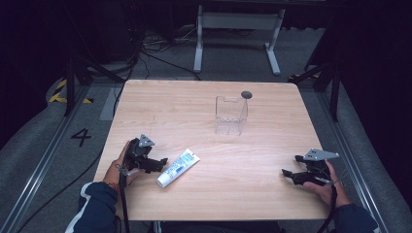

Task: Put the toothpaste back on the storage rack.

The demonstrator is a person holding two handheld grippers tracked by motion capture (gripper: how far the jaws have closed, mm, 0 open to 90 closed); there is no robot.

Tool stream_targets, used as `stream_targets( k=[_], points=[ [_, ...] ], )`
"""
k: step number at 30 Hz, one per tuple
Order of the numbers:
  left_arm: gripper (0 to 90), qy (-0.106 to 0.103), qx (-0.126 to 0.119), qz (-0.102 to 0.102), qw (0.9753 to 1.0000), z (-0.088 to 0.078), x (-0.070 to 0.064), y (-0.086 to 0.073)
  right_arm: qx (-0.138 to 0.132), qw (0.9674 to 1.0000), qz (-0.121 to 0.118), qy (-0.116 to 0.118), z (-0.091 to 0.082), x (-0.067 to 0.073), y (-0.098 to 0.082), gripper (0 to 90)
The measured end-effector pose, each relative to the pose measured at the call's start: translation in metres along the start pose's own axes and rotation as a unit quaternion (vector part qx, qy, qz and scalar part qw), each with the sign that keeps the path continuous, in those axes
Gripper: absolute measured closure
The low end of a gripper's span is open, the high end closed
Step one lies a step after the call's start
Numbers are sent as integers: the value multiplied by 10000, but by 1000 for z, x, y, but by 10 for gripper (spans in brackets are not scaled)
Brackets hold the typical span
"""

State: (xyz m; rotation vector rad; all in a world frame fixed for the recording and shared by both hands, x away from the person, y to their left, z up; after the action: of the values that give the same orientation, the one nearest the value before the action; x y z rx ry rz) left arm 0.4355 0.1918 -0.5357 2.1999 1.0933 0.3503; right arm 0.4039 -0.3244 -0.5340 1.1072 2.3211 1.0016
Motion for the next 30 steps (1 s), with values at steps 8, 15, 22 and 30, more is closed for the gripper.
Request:
stream_targets(
  k=[8, 15, 22, 30],
  points=[
    [2, -46, -39, 68, 10000, 0, 1, 0, -2, 10000, -2, 10, 1, 0, 1, 156],
    [5, -264, 304, 328, 9986, -7, 2, -5, 3, 10000, -6, -3, 1, -1, 1, 156],
    [103, -380, 891, 468, 9942, -18, 2, -5, 2, 10000, -4, -2, 1, 0, 1, 156],
    [212, -500, 888, 566, 9932, -39, -14, 6, 2, 10000, -5, -2, 1, 0, 1, 156]
  ],
)
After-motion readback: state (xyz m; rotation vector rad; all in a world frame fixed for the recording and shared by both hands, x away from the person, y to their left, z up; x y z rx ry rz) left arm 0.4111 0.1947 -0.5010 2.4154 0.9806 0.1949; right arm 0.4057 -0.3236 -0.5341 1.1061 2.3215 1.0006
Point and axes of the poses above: each handheld gripper's, and its own axes: z roughly forward along the jaws, y roughly out of its top, x roughly to its left, the point moved 7 cm from there along z, roughly forward along the jaws, and after that the axes turned 3 degrees about -y, right-handed, at the moved point
